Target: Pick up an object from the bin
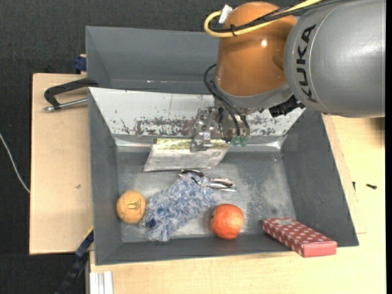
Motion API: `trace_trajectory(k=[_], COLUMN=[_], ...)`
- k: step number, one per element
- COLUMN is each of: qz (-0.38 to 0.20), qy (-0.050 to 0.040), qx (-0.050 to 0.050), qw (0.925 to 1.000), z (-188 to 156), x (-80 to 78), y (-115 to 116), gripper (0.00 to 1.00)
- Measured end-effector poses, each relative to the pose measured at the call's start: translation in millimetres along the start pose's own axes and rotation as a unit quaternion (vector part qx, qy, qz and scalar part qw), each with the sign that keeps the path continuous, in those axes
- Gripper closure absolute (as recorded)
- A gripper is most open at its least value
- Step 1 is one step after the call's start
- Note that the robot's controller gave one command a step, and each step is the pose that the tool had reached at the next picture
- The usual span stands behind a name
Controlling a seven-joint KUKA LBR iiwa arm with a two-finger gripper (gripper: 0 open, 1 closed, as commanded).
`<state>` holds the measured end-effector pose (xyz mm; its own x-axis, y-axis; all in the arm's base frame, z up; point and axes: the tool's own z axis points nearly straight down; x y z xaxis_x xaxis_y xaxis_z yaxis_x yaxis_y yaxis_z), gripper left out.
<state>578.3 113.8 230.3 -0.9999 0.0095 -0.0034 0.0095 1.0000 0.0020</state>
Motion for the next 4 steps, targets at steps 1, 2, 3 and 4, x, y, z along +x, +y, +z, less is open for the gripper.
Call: trace_trajectory(k=[1, 2, 3, 4], qz=[-0.006, -0.058, -0.103, -0.108], qy=[-0.0029, 0.0009, -0.0006, -0.0042], qx=[0.0, -0.003, -0.001, -0.001], qw=[1.0, 0.9983, 0.9947, 0.9941], z=[50, 107, 74, 66], x=[2.7, -9.1, -10.3, -12.9], y=[34, 13, 6, 6], gripper=[1.0, 1.0, 1.0, 1.0])
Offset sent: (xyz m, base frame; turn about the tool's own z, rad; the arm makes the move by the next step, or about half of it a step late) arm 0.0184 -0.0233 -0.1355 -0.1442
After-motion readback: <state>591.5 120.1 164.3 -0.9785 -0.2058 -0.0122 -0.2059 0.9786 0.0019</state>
